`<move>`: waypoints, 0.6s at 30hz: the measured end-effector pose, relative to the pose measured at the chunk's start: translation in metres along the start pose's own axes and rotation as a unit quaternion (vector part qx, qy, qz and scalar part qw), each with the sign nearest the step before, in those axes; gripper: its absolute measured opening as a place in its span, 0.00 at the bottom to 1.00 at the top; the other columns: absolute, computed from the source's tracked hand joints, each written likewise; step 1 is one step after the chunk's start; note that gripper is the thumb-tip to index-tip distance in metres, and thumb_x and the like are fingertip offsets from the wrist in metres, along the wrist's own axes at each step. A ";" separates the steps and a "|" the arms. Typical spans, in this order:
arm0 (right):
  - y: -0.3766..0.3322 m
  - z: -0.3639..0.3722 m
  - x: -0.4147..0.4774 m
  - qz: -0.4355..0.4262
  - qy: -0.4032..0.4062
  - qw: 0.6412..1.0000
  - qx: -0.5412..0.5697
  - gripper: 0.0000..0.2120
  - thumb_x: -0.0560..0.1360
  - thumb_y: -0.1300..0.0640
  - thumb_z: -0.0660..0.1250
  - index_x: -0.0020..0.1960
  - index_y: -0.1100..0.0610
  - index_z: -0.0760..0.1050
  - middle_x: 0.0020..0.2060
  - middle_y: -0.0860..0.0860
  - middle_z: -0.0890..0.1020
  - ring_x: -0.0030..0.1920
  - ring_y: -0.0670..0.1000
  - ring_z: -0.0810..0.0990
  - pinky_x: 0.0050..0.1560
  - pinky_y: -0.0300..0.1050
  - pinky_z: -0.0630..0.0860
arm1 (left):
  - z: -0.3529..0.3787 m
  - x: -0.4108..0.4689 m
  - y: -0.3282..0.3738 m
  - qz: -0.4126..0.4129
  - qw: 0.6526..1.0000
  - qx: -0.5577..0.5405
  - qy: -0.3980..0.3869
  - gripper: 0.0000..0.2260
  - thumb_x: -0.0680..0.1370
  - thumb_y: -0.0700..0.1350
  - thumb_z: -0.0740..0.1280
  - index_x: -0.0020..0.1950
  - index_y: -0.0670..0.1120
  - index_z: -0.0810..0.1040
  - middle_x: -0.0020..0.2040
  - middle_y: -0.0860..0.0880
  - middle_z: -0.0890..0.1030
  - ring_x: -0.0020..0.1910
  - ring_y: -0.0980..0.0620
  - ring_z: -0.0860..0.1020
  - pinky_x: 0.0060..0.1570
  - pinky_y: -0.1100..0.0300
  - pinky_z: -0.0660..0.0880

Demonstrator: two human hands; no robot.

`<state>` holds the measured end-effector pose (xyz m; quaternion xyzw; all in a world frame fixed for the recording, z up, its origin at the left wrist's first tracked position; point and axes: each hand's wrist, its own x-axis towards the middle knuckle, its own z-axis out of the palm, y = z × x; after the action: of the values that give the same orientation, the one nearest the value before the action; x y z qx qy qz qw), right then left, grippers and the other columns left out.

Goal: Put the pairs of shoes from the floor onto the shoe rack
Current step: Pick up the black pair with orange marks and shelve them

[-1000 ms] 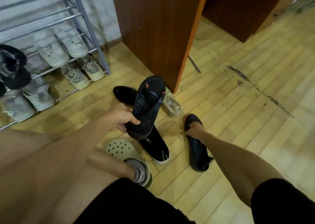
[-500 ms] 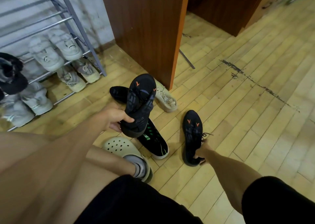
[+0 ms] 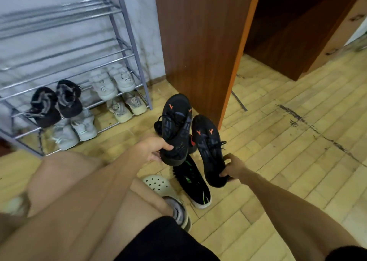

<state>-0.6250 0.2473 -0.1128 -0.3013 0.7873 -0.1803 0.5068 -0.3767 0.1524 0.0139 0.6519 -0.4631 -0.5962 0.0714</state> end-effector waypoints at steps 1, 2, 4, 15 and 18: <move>-0.021 0.000 -0.002 -0.020 -0.012 1.000 0.003 0.23 0.68 0.71 0.72 0.57 0.55 0.69 0.45 0.58 0.80 0.39 0.55 0.80 0.40 0.53 0.82 | -0.006 -0.004 0.003 0.001 1.000 -0.012 0.004 0.24 0.76 0.36 0.69 0.71 0.39 0.69 0.70 0.40 0.72 0.66 0.39 0.73 0.54 0.51 0.74; -0.043 0.001 -0.005 -0.038 -0.026 0.999 0.010 0.22 0.68 0.70 0.72 0.56 0.55 0.68 0.46 0.59 0.80 0.39 0.56 0.79 0.40 0.53 0.81 | -0.013 -0.007 0.005 0.005 1.000 -0.028 0.010 0.24 0.76 0.36 0.68 0.71 0.39 0.69 0.70 0.41 0.71 0.67 0.39 0.72 0.55 0.51 0.74; -0.089 0.005 -0.010 -0.071 -0.051 0.996 0.023 0.23 0.70 0.71 0.72 0.59 0.56 0.68 0.50 0.58 0.78 0.41 0.56 0.78 0.36 0.50 0.80 | -0.033 -0.010 0.010 0.010 0.997 -0.067 0.033 0.23 0.76 0.35 0.69 0.70 0.38 0.70 0.70 0.41 0.72 0.67 0.38 0.73 0.57 0.49 0.74; -0.310 0.053 -0.002 -0.208 -0.119 0.971 0.008 0.26 0.72 0.71 0.68 0.69 0.62 0.70 0.48 0.54 0.81 0.44 0.55 0.82 0.52 0.59 0.81 | -0.179 -0.002 0.038 0.044 0.955 -0.217 0.195 0.16 0.73 0.33 0.71 0.59 0.33 0.75 0.57 0.39 0.79 0.47 0.39 0.80 0.37 0.50 0.77; -0.366 0.065 0.011 -0.241 -0.103 0.965 0.003 0.24 0.72 0.70 0.69 0.67 0.63 0.71 0.50 0.57 0.81 0.44 0.56 0.82 0.49 0.58 0.82 | -0.216 0.017 0.058 0.061 0.940 -0.257 0.216 0.17 0.73 0.33 0.71 0.59 0.32 0.74 0.59 0.38 0.80 0.43 0.40 0.80 0.31 0.51 0.77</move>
<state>-0.4622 -0.0346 0.0680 -0.4970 0.6344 -0.2674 0.5282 -0.2272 0.0095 0.0993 0.6949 -0.3064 -0.5346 0.3707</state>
